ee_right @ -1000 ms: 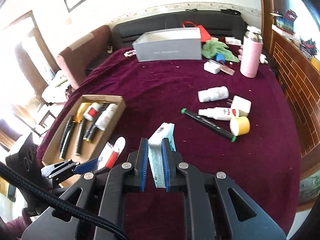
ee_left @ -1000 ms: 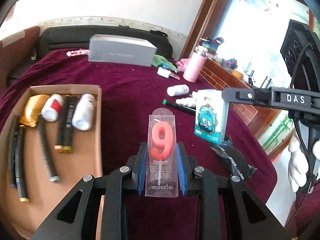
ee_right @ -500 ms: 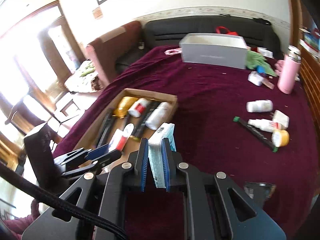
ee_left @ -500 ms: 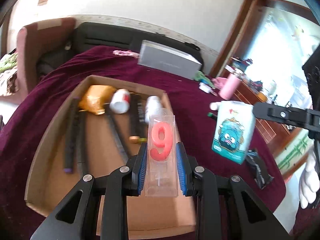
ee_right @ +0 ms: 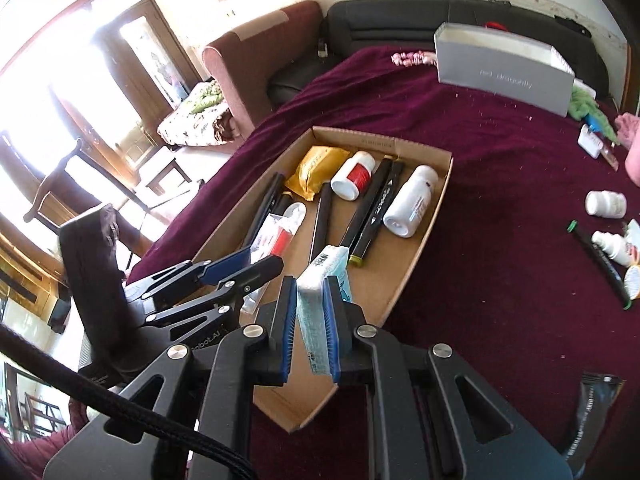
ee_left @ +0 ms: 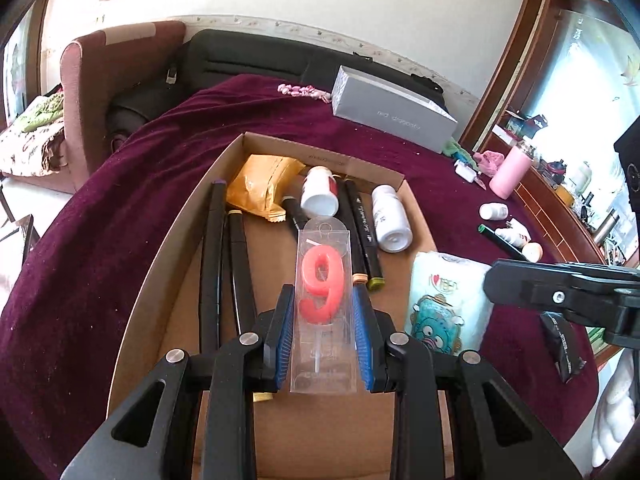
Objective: Organize objects
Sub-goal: 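Carry the candle box and tissue pack over the cardboard box with both tools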
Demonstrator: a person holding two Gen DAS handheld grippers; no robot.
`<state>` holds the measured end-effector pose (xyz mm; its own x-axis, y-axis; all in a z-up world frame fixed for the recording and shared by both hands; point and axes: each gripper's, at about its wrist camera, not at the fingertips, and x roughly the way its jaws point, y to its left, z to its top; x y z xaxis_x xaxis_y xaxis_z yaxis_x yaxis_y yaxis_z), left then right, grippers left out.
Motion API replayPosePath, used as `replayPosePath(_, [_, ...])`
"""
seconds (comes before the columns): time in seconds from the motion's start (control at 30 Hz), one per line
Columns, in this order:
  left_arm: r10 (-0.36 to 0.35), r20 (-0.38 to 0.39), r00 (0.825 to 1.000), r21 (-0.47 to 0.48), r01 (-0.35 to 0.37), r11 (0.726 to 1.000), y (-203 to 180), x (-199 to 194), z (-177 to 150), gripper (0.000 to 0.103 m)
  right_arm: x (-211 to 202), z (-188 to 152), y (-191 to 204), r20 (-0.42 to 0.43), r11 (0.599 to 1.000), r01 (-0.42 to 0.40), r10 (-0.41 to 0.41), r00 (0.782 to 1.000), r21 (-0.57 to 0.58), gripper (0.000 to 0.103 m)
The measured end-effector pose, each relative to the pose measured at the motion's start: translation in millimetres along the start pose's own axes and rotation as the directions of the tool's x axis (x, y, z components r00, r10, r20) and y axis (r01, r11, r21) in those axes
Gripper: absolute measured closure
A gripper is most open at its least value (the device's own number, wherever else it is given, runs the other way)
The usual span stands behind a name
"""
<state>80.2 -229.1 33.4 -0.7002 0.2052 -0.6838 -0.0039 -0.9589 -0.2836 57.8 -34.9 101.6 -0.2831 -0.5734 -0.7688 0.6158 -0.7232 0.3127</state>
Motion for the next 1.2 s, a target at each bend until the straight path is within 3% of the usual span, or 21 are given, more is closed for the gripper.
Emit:
replayPosePath(0.63, [0.005,-0.05,0.999,-0.019,-0.005,1.0,5,19,-1,0.079,38,25,-27,-0.042,0.994,0.095,-0.093,0.995,0.058,0.091])
replayPosePath(1.2, [-0.014,-0.046,0.999,-0.071,0.011,0.997,16,23,2,0.079,63,29,-10,-0.037,0.973,0.227,-0.229,0.973,-0.044,0.091])
